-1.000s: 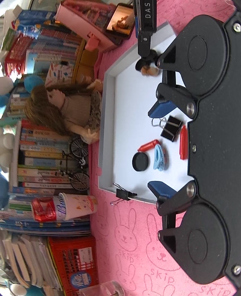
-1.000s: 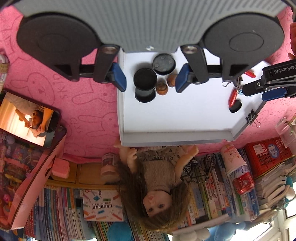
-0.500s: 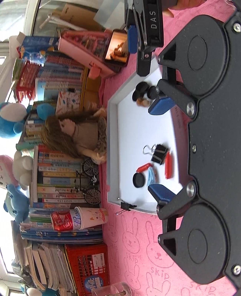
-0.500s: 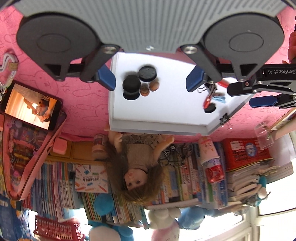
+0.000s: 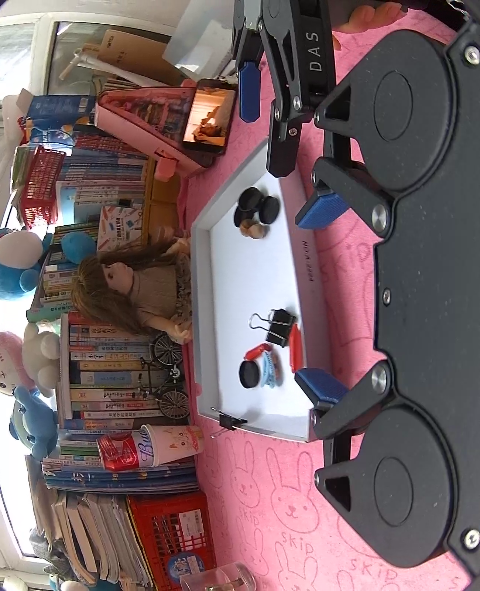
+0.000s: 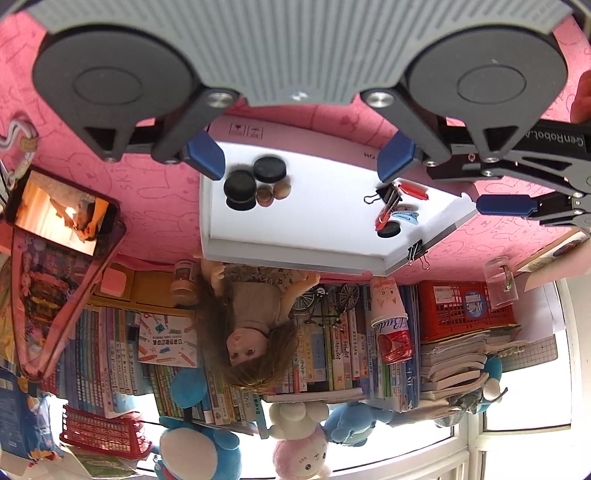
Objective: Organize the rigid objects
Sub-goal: 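Withdraw both tools from the tray toward the remaining objects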
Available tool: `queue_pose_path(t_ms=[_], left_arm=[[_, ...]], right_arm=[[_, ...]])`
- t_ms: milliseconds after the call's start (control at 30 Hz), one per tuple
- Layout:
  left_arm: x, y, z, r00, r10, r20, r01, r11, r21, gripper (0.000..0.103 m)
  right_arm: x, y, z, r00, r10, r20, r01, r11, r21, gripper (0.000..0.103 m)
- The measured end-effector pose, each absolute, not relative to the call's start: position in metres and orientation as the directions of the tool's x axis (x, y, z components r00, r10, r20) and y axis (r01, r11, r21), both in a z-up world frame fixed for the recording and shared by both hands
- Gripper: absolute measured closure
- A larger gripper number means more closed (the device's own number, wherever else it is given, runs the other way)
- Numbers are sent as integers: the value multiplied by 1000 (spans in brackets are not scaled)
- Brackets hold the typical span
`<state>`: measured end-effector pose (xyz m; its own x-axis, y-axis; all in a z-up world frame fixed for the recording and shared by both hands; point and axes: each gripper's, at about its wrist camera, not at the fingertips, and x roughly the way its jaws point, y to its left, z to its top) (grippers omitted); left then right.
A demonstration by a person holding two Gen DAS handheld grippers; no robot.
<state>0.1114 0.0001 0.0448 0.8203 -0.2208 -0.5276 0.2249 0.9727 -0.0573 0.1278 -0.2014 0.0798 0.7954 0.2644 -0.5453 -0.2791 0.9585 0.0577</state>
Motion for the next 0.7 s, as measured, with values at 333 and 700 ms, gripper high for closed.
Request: queue_pose_path(t_ms=[333, 700], left_arm=[[93, 1, 37, 807, -230, -544, 238, 970, -58, 22], [61, 2, 31, 785, -265, -560, 269, 960, -77, 22]], right_arm=[[106, -202, 71, 795, 276, -540, -295, 954, 53, 9], [73, -206, 66, 794, 314, -521, -350, 936, 31, 7]])
